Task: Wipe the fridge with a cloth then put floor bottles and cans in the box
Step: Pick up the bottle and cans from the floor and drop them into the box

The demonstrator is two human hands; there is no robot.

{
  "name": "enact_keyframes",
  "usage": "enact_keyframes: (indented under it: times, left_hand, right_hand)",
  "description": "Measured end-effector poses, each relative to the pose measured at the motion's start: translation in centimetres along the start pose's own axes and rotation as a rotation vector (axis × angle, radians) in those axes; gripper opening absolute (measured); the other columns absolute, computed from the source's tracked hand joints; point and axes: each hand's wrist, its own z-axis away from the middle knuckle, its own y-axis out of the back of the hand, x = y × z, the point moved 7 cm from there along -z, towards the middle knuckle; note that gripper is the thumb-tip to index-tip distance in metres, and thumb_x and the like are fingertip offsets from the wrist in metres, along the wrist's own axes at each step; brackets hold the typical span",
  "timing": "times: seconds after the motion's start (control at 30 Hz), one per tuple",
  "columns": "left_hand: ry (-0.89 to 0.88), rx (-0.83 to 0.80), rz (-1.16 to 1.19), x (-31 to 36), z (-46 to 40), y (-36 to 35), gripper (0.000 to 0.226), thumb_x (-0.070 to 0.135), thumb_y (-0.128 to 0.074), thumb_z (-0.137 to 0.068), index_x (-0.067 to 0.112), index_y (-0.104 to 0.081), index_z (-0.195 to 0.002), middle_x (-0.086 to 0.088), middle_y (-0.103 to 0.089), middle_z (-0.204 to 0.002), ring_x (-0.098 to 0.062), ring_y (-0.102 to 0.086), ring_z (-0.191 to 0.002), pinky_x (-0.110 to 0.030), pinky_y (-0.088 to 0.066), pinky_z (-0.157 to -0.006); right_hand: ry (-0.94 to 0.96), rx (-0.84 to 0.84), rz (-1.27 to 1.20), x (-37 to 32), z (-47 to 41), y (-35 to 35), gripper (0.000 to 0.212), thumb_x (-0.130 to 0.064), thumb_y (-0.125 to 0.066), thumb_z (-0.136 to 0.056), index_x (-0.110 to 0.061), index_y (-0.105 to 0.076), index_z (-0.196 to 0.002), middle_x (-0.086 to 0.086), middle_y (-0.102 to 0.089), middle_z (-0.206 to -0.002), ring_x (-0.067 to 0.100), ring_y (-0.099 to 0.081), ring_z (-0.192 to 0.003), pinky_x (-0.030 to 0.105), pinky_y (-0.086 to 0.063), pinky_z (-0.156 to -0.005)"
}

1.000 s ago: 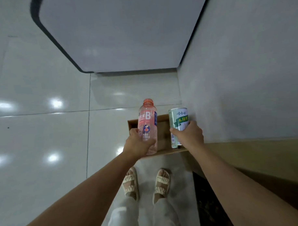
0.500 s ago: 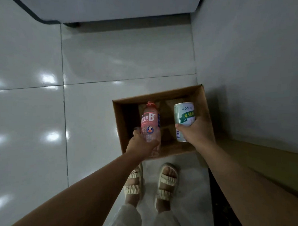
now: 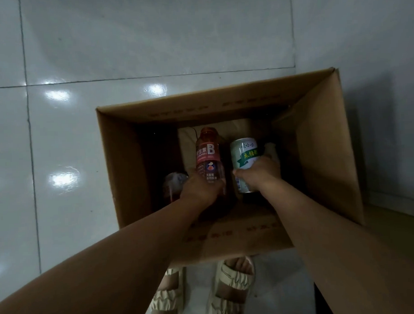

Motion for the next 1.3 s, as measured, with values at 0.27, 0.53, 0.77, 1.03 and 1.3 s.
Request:
enact_keyframes:
  times: [0.27,0.53,0.77,1.03,1.3]
  left_hand:
    - [-0.021,-0.072,-0.103,0.0,-1.3,-1.2,0.076,0.04,-0.062,-0.083,0.016,-0.019,-0.141,-0.011,-0.053,-0.129,-0.029,-0.057,-0.107,-0.038,-0.05,-0.089]
    - [-0.055,-0.032,-0.182,3.4,5.5,3.3,0.07,0.04,-0.061,-0.085,0.015,-0.024,-0.138,-0.01,-0.055,-0.124,-0.018,-0.054,-0.091,-0.027,-0.04,-0.07]
    - [-0.096,-0.028,-0.137,8.7,16.3,10.7,0.064,0.034,-0.062,-0.085,0.012,-0.029,-0.135,-0.011,-0.057,-0.119,-0.024,-0.06,-0.099,-0.038,-0.054,-0.082]
    - [-0.256,0.049,-0.108,14.7,30.7,22.0,0.067,0.033,-0.062,-0.086,0.011,-0.027,-0.139,-0.011,-0.054,-0.124,-0.022,-0.055,-0.101,-0.032,-0.05,-0.081]
    - [-0.382,0.159,0.04,17.8,44.5,32.4,0.069,0.034,-0.061,-0.087,0.015,-0.024,-0.142,-0.014,-0.046,-0.138,-0.029,-0.049,-0.12,-0.039,-0.046,-0.096]
  right_hand:
    - [-0.024,-0.069,0.044,0.7,-1.2,-1.8,0.086,-0.026,-0.076,-0.075,-0.004,-0.025,-0.14,0.015,-0.051,-0.131,0.031,-0.052,-0.117,0.036,-0.045,-0.095]
    - [-0.009,-0.082,-0.002,-1.7,5.8,2.3,0.088,-0.02,-0.072,-0.081,-0.015,-0.015,-0.148,0.01,-0.045,-0.14,0.028,-0.047,-0.123,0.034,-0.038,-0.1]
    - [0.076,-0.065,0.102,-6.7,17.2,8.5,0.087,-0.028,-0.071,-0.081,-0.009,-0.018,-0.147,0.01,-0.044,-0.14,0.027,-0.045,-0.124,0.036,-0.038,-0.1]
    - [0.178,0.029,0.022,-14.1,32.0,16.8,0.06,-0.026,-0.071,-0.08,-0.009,-0.04,-0.129,0.005,-0.057,-0.109,0.01,-0.056,-0.079,0.019,-0.038,-0.054]
    - [0.457,0.118,0.062,-23.1,46.8,22.4,0.075,-0.034,-0.07,-0.08,-0.013,-0.03,-0.14,0.01,-0.047,-0.135,0.015,-0.052,-0.094,0.015,-0.036,-0.059]
